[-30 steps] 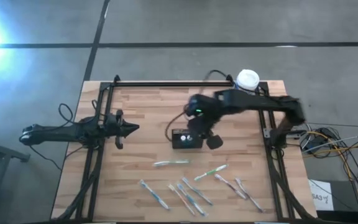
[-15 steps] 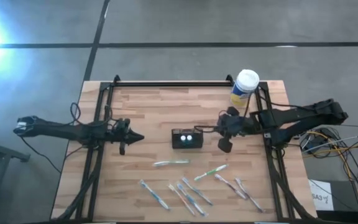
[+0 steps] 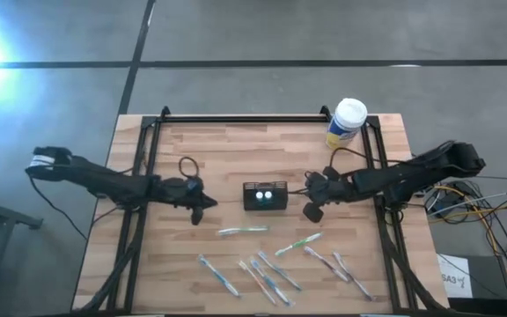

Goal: Pick & Place toothbrushing station
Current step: Adjust the black organizer on the table

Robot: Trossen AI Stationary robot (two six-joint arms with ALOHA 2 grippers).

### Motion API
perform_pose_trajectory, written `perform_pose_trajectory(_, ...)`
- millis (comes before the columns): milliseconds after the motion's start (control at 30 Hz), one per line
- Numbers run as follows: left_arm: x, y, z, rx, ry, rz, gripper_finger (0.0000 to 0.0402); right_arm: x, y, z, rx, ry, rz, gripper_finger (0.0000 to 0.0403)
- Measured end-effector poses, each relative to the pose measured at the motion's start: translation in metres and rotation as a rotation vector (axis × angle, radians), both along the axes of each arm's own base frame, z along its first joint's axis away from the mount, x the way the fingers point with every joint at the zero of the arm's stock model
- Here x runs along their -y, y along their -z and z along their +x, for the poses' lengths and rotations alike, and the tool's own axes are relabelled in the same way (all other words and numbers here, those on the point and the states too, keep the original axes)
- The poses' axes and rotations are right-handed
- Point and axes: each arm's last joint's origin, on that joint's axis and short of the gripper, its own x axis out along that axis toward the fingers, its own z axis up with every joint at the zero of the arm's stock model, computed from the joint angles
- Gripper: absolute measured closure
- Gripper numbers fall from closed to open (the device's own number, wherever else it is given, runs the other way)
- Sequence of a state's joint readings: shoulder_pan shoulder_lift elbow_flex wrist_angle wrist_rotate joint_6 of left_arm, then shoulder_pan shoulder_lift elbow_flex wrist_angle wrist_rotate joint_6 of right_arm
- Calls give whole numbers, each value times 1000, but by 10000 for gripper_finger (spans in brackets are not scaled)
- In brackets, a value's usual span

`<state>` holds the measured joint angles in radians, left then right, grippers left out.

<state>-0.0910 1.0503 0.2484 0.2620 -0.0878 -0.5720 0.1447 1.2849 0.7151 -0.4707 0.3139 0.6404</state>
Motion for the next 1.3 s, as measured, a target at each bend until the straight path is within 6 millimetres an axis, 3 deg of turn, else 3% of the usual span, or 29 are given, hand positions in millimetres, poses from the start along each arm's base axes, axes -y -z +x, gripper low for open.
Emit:
perform_pose_trajectory(167, 2, -5, 26, -19, 17, 32, 397, -1, 20, 8, -67, 36, 10, 394)
perform_pose_trajectory(467, 2, 11, 67, -148, -22, 116, 398, -4, 54, 24, -124, 46, 36, 394)
perform_pose_trajectory(800, -4, 30, 101, -225, -34, 140, 398, -5, 65, 30, -122, 35, 29, 394)
perform_pose_trajectory(1033, -6, 33, 105, -235, -39, 141, 397, -6, 63, 35, -74, 12, 27, 394)
perform_pose_trajectory(1300, -8, 32, 104, -235, -29, 152, 396, -7, 76, 43, -59, -19, 14, 394)
